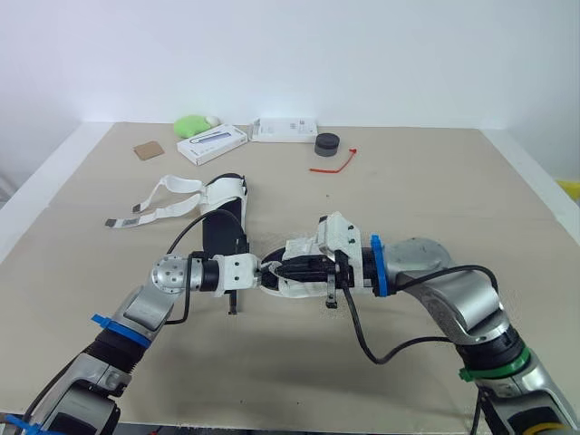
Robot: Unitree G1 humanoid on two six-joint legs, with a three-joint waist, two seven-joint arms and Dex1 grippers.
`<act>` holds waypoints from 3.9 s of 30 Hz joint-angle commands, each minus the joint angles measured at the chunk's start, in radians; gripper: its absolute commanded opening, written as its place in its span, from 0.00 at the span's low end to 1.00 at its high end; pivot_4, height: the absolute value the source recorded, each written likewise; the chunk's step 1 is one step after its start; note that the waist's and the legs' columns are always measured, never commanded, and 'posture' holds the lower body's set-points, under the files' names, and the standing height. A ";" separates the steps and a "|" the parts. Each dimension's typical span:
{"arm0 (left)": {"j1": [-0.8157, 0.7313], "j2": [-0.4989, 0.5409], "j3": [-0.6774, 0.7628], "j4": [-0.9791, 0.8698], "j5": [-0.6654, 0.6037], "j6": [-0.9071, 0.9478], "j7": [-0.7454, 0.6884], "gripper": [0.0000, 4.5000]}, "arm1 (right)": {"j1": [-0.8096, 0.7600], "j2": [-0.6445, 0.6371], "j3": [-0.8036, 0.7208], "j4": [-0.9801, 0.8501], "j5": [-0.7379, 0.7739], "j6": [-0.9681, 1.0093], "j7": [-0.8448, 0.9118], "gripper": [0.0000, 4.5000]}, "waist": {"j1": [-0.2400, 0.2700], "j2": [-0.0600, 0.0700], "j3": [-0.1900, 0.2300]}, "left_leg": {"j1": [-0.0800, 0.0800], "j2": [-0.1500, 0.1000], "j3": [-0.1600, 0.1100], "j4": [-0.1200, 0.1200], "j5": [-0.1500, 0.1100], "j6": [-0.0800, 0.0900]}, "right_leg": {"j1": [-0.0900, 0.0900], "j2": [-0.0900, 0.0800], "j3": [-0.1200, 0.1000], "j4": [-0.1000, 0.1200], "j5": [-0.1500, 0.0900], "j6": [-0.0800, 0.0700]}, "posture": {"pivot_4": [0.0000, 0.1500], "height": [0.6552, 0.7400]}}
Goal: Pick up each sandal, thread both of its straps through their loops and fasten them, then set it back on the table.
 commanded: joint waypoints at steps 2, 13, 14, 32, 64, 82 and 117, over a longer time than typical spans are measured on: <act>0.035 0.004 -0.053 0.102 0.080 0.042 -0.002 0.00 | -0.088 0.052 -0.094 -0.018 0.064 0.111 -0.083 0.01 | 0.000 0.000 0.000 | 0.000 0.000 0.000 0.000 0.000 0.000 | 0.000 0.000 0.000 0.000 0.000 0.000 | 1.00 1.00; 0.032 0.000 -0.057 0.106 0.080 0.038 -0.002 0.00 | -0.162 0.116 -0.201 0.052 0.137 0.442 -0.263 0.01 | -0.001 0.000 0.000 | -0.002 0.000 0.000 0.000 0.000 0.000 | -0.002 -0.001 0.000 0.000 0.000 0.001 | 1.00 1.00; 0.032 -0.001 -0.057 0.106 0.080 0.037 -0.002 0.00 | -0.169 0.123 -0.210 0.063 0.146 0.470 -0.276 0.01 | -0.001 0.000 0.000 | -0.002 0.000 0.000 0.000 0.000 0.000 | -0.002 -0.001 0.000 0.000 0.000 0.001 | 1.00 1.00; 0.049 0.000 -0.055 0.083 0.080 0.046 0.002 0.00 | -0.213 0.153 -0.195 0.244 0.106 0.540 -0.354 0.08 | -0.001 0.001 0.000 | -0.003 -0.001 0.000 0.000 0.000 0.000 | -0.002 0.001 -0.001 -0.001 0.000 0.002 | 1.00 1.00; 0.048 0.001 -0.052 0.084 0.076 0.052 0.012 0.00 | -0.282 0.064 0.087 0.288 -0.196 -0.095 -0.014 0.34 | -0.003 0.002 0.001 | -0.003 -0.002 -0.001 -0.002 0.000 0.000 | -0.002 -0.001 -0.001 -0.003 -0.001 0.004 | 1.00 1.00; 0.026 -0.003 -0.042 0.069 0.063 0.051 0.006 0.00 | -0.308 0.044 0.185 0.441 -0.390 -0.069 0.121 0.01 | -0.002 0.002 0.001 | -0.003 -0.002 -0.002 -0.002 0.000 0.000 | -0.002 -0.004 -0.003 -0.003 -0.001 0.003 | 1.00 1.00; 0.284 0.096 0.333 -0.597 -0.518 0.414 -0.093 0.99 | -0.121 -0.119 -0.157 0.852 -0.296 -0.725 0.406 1.00 | -0.005 0.005 0.017 | -0.031 0.000 0.006 0.000 0.000 -0.014 | -0.032 0.000 0.001 0.001 0.005 -0.007 | 1.00 1.00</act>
